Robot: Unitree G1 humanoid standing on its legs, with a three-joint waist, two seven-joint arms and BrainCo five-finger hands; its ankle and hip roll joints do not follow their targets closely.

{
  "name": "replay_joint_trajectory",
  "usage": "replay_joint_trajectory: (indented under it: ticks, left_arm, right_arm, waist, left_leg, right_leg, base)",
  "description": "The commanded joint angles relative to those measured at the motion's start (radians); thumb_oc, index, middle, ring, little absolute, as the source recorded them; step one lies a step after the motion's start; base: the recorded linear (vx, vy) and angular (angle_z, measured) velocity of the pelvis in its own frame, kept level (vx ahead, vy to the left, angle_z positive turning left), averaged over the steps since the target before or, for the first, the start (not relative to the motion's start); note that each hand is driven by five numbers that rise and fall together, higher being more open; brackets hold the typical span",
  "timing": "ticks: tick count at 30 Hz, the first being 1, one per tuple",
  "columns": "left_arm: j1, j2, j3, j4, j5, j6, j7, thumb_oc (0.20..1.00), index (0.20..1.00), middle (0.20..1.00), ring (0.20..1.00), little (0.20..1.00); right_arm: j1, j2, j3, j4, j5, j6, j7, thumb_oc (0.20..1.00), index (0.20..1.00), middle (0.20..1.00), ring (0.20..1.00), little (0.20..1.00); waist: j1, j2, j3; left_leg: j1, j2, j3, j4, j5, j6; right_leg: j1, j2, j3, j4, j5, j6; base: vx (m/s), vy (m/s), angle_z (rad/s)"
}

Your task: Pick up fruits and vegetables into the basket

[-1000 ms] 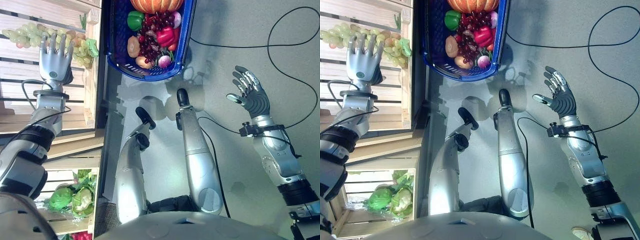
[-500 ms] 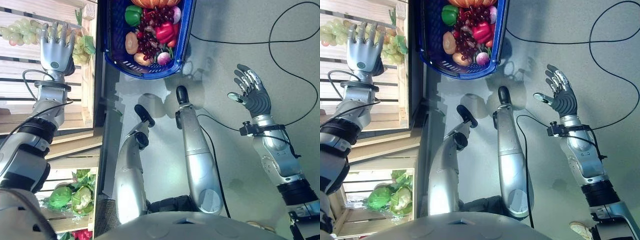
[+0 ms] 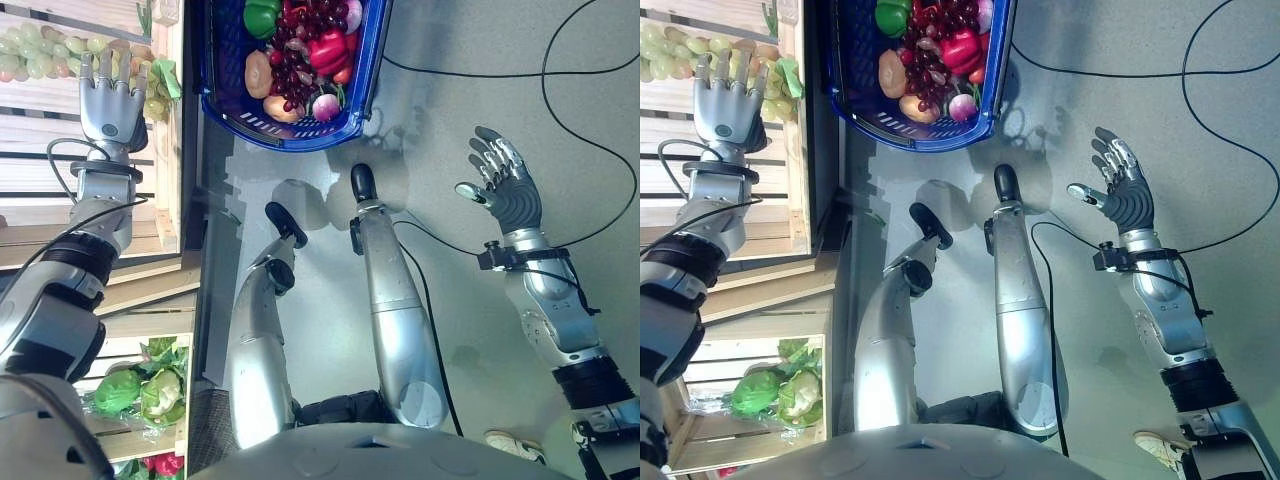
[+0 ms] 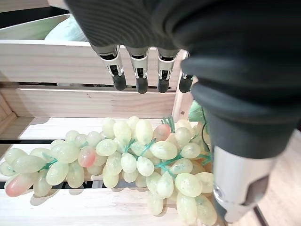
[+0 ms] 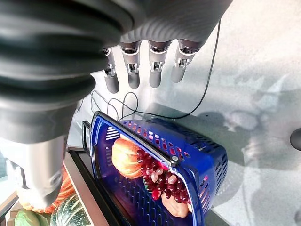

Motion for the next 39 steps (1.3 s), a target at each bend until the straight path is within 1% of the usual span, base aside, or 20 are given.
replay_joint_trajectory:
  ticks: [1, 9, 16, 23, 25, 28, 34, 36, 39]
  left_arm:
    - [0.009, 0.023, 0.034, 0.054, -0.006, 0.058, 0.060, 1.000, 1.000, 1.000, 1.000, 1.000]
    - [-0.029, 0.023, 0.031, 0.062, -0.003, 0.079, 0.067, 1.000, 1.000, 1.000, 1.000, 1.000]
    - [-0.081, 0.022, 0.006, 0.085, -0.023, 0.092, 0.059, 1.000, 1.000, 1.000, 1.000, 1.000]
    - [-0.111, 0.009, -0.013, 0.112, -0.036, 0.113, 0.010, 1.000, 1.000, 1.000, 1.000, 1.000]
    - [-0.126, 0.003, -0.022, 0.128, -0.056, 0.131, -0.032, 1.000, 1.000, 1.000, 1.000, 1.000]
    - [-0.136, -0.001, -0.031, 0.143, -0.069, 0.132, -0.046, 1.000, 1.000, 1.000, 1.000, 1.000]
    - [-0.137, -0.015, -0.040, 0.189, -0.113, 0.159, -0.122, 1.000, 1.000, 1.000, 1.000, 1.000]
    - [-0.134, -0.018, -0.040, 0.206, -0.129, 0.165, -0.124, 1.000, 1.000, 1.000, 1.000, 1.000]
    - [-0.127, -0.021, -0.037, 0.229, -0.149, 0.190, -0.108, 1.000, 1.000, 1.000, 1.000, 1.000]
  right_arm:
    - [-0.001, 0.021, 0.011, -0.015, 0.016, -0.075, -0.022, 1.000, 1.000, 1.000, 1.000, 1.000]
    - [-0.012, 0.018, 0.012, -0.015, 0.012, -0.081, -0.039, 1.000, 1.000, 1.000, 1.000, 1.000]
    - [-0.019, 0.012, 0.014, -0.005, 0.015, -0.080, -0.044, 1.000, 1.000, 1.000, 1.000, 1.000]
    - [-0.034, 0.014, 0.021, 0.007, 0.017, -0.076, -0.047, 1.000, 1.000, 1.000, 1.000, 1.000]
    - [-0.042, 0.015, 0.024, 0.014, 0.017, -0.076, -0.048, 1.000, 1.000, 1.000, 1.000, 1.000]
    - [-0.051, 0.016, 0.026, 0.022, 0.024, -0.076, -0.046, 1.000, 1.000, 1.000, 1.000, 1.000]
    - [-0.065, 0.025, 0.029, 0.032, 0.038, -0.068, -0.043, 1.000, 1.000, 1.000, 1.000, 1.000]
    - [-0.069, 0.026, 0.026, 0.033, 0.043, -0.067, -0.042, 1.000, 1.000, 1.000, 1.000, 1.000]
    - [-0.080, 0.024, 0.029, 0.039, 0.040, -0.071, -0.056, 1.000, 1.000, 1.000, 1.000, 1.000]
  waist:
    - [-0.035, 0.017, -0.048]
    - [-0.038, 0.017, -0.048]
    - [-0.044, 0.017, -0.048]
    - [-0.044, 0.014, -0.048]
    - [-0.045, 0.014, -0.048]
    - [-0.045, 0.012, -0.048]
    - [-0.045, 0.003, -0.048]
    - [-0.044, 0.001, -0.048]
    - [-0.042, 0.000, -0.048]
  left_leg:
    - [-0.069, -0.022, -0.023, 0.102, -0.096, 0.019]
    - [-0.083, -0.023, -0.024, 0.107, -0.099, 0.020]
    - [-0.101, -0.022, -0.024, 0.119, -0.103, 0.020]
    - [-0.126, -0.022, -0.029, 0.131, -0.107, 0.022]
    - [-0.134, -0.022, -0.029, 0.131, -0.106, 0.022]
    - [-0.143, -0.022, -0.030, 0.133, -0.107, 0.023]
    - [-0.159, -0.019, -0.032, 0.137, -0.105, 0.023]
    - [-0.163, -0.019, -0.032, 0.137, -0.105, 0.024]
    - [-0.170, -0.018, -0.033, 0.138, -0.103, 0.022]
  right_leg:
    - [-0.003, 0.050, -0.028, -0.015, -0.005, 0.067]
    - [-0.021, 0.053, -0.023, -0.009, -0.006, 0.066]
    - [-0.041, 0.056, -0.015, 0.001, -0.006, 0.066]
    - [-0.065, 0.058, -0.010, 0.010, -0.005, 0.066]
    - [-0.073, 0.060, -0.008, 0.011, -0.004, 0.067]
    - [-0.082, 0.061, -0.008, 0.011, -0.004, 0.066]
    - [-0.093, 0.066, -0.008, 0.011, 0.001, 0.068]
    - [-0.096, 0.066, -0.009, 0.009, 0.003, 0.068]
    - [-0.102, 0.066, -0.009, 0.008, 0.004, 0.068]
  base:
    - [0.00, 0.000, 0.00]
    - [0.01, 0.002, -0.01]
    - [0.01, 0.006, -0.02]
    - [0.00, 0.004, -0.01]
    - [0.00, 0.000, 0.00]
    - [0.00, 0.000, 0.00]
    - [0.00, 0.000, 0.00]
    - [0.00, 0.000, 0.00]
    - [0.00, 0.010, 0.00]
